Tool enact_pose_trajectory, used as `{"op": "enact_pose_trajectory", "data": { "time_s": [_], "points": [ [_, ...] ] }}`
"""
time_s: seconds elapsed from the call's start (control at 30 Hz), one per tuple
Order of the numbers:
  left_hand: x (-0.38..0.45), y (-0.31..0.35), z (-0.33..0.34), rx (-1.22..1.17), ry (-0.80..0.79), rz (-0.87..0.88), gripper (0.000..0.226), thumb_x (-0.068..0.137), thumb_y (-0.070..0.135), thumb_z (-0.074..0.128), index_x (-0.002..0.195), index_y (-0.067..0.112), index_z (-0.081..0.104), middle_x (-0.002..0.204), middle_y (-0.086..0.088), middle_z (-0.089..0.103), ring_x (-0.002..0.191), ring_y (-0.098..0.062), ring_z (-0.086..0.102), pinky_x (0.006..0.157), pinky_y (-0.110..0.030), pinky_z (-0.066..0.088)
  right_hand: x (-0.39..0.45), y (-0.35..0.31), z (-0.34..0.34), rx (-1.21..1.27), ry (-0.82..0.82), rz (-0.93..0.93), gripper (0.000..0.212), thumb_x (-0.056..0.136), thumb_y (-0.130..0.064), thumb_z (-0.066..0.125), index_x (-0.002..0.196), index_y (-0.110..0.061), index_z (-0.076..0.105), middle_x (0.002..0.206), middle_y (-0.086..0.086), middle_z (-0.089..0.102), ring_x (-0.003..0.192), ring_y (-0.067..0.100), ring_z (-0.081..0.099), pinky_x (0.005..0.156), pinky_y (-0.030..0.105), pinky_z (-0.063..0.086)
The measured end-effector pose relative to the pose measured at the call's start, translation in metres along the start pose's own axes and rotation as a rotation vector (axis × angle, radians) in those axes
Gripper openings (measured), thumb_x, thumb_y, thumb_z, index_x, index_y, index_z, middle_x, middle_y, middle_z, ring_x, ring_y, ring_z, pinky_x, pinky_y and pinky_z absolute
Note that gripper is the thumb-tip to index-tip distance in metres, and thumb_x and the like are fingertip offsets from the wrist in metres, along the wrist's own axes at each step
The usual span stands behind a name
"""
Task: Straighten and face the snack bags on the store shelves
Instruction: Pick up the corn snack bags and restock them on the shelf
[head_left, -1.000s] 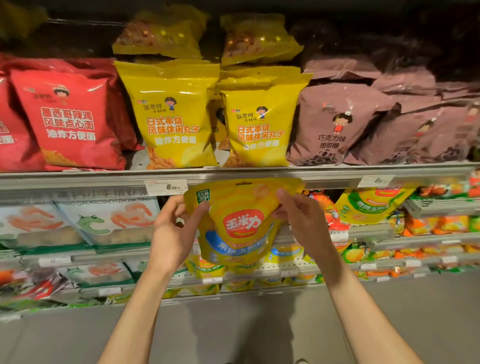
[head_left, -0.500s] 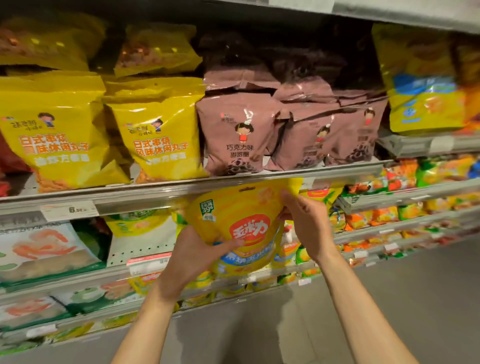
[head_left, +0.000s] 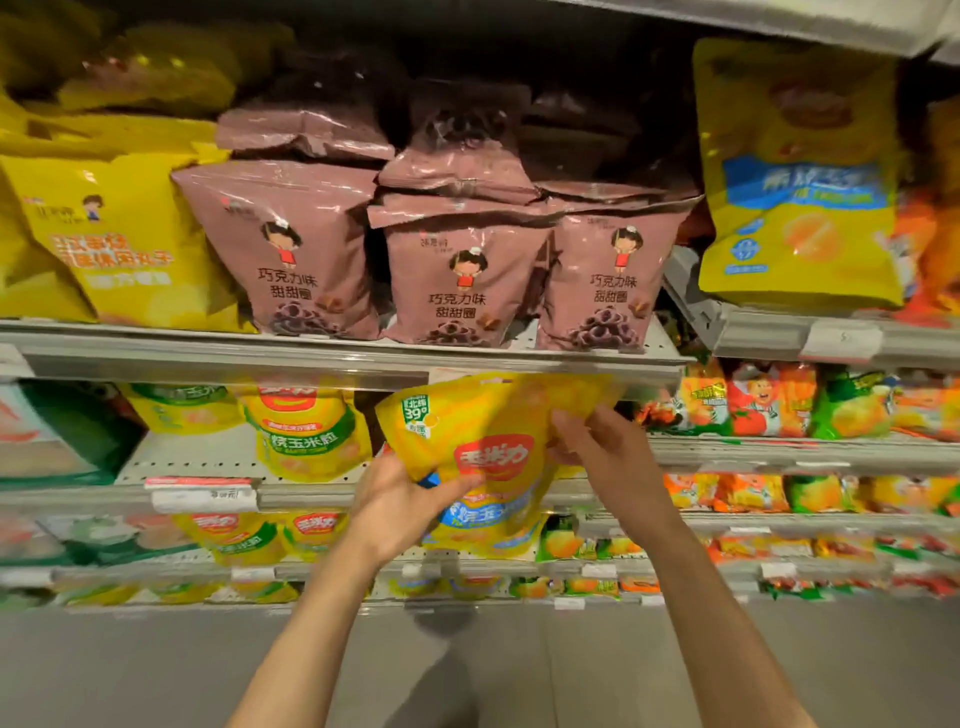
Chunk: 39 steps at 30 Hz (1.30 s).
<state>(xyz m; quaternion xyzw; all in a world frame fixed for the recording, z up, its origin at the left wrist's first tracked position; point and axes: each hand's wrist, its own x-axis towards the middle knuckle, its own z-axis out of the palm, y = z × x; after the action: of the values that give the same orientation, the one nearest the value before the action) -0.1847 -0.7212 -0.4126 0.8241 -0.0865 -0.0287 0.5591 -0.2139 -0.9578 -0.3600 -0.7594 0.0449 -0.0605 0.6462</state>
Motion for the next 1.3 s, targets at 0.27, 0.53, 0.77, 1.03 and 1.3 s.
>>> {"op": "enact_pose_trajectory", "data": {
  "time_s": [0.27, 0.53, 0.77, 1.03, 1.3],
  "points": [
    [-0.002, 0.025, 0.020, -0.124, 0.016, -0.042, 0.046, 0.060, 0.065, 0.087, 0.100, 0.047, 0.074, 0.095, 0.005, 0.080, 0.093, -0.022, 0.076, 0.084, -0.053, 0.061, 0.015, 0.042, -0.022, -0.070, -0.141, 0.128, 0.089, 0.067, -0.066, 0.084, 0.119, 0.001, 0.058, 0.110, 0.033, 0.065, 0.095, 0.051, 0.064, 0.080, 0.066, 0.052],
    [-0.002, 0.009, 0.015, -0.028, 0.133, -0.067, 0.028, 0.070, 0.045, 0.086, 0.088, 0.026, 0.076, 0.081, 0.005, 0.079, 0.080, -0.018, 0.076, 0.077, -0.050, 0.062, 0.021, 0.053, -0.033, -0.078, -0.175, 0.169, 0.029, 0.088, -0.037, 0.075, 0.114, -0.028, 0.065, 0.115, -0.005, 0.070, 0.096, 0.011, 0.072, 0.081, 0.028, 0.058],
    [-0.003, 0.000, 0.005, -0.032, 0.199, -0.066, 0.037, 0.071, 0.055, 0.085, 0.087, 0.022, 0.079, 0.078, 0.001, 0.079, 0.078, -0.028, 0.076, 0.074, -0.055, 0.061, 0.038, 0.071, -0.040, -0.155, 0.256, 0.096, 0.031, 0.095, -0.026, 0.069, 0.120, -0.027, 0.050, 0.099, -0.019, 0.059, 0.081, -0.019, 0.060, 0.081, 0.016, 0.045],
    [-0.008, 0.011, 0.003, -0.041, 0.195, -0.043, 0.017, 0.073, 0.036, 0.085, 0.081, 0.048, 0.075, 0.082, 0.026, 0.076, 0.082, -0.001, 0.074, 0.081, -0.040, 0.061, 0.069, 0.090, -0.034, -0.212, 0.311, 0.084, 0.064, 0.068, -0.067, 0.080, 0.110, -0.023, 0.061, 0.107, 0.003, 0.070, 0.098, 0.019, 0.068, 0.088, 0.047, 0.056],
    [-0.011, 0.009, 0.000, -0.025, 0.219, -0.054, 0.012, 0.071, 0.041, 0.084, 0.079, 0.041, 0.075, 0.085, 0.019, 0.078, 0.084, -0.009, 0.076, 0.080, -0.048, 0.062, 0.088, 0.093, -0.035, -0.145, 0.238, 0.133, 0.073, 0.056, -0.058, 0.093, 0.117, -0.043, 0.057, 0.109, -0.010, 0.071, 0.095, 0.018, 0.073, 0.074, 0.048, 0.063]
  ]
}}
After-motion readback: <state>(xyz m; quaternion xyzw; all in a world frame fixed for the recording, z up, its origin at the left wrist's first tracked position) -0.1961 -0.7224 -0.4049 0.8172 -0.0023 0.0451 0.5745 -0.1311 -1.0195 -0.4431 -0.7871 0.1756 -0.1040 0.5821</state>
